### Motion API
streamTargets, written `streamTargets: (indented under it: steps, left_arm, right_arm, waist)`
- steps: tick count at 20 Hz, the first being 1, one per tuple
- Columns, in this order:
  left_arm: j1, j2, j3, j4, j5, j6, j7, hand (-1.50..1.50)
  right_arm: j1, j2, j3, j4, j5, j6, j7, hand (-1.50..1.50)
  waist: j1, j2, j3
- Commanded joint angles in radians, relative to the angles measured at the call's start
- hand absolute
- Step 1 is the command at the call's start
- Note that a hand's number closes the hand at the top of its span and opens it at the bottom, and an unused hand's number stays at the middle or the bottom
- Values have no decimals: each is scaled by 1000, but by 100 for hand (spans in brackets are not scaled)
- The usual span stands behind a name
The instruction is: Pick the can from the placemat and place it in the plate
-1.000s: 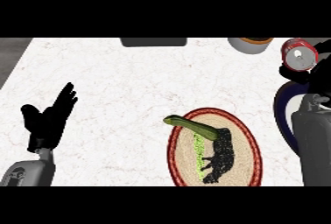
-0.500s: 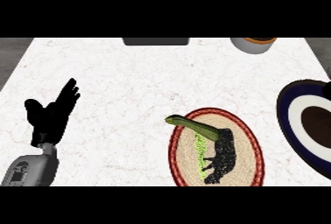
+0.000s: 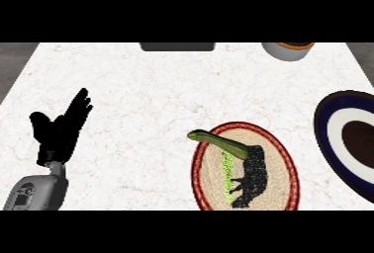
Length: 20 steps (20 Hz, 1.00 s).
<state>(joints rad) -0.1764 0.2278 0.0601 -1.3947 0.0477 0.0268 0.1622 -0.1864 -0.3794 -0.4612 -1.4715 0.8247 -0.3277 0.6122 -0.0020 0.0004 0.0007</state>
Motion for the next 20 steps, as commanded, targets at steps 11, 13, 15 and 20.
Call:
streamTargets:
  steps: [11,13,15,20]
  left_arm:
    - [-30,-8,13,3,-5,-10,24,0]
    - [43,13,18,-45,14,-45,12,0]
    - [15,9,30,-4,3,-24,-2,0]
    - [2,-22,15,-10,-19,7,5,0]
  right_arm:
    - [25,-26,-133,152,-330,-30,-452,-150]
    - [39,-19,-166,79,-394,-42,-531,-150]
    - [12,9,-168,21,-457,-46,-597,-150]
    - [16,57,-209,-163,-593,-2,-464,-150]
  waist:
    - [-1,-1,0]
    - [-1,-6,0]
    - [-7,-5,0]
    - [-12,-4,-1]
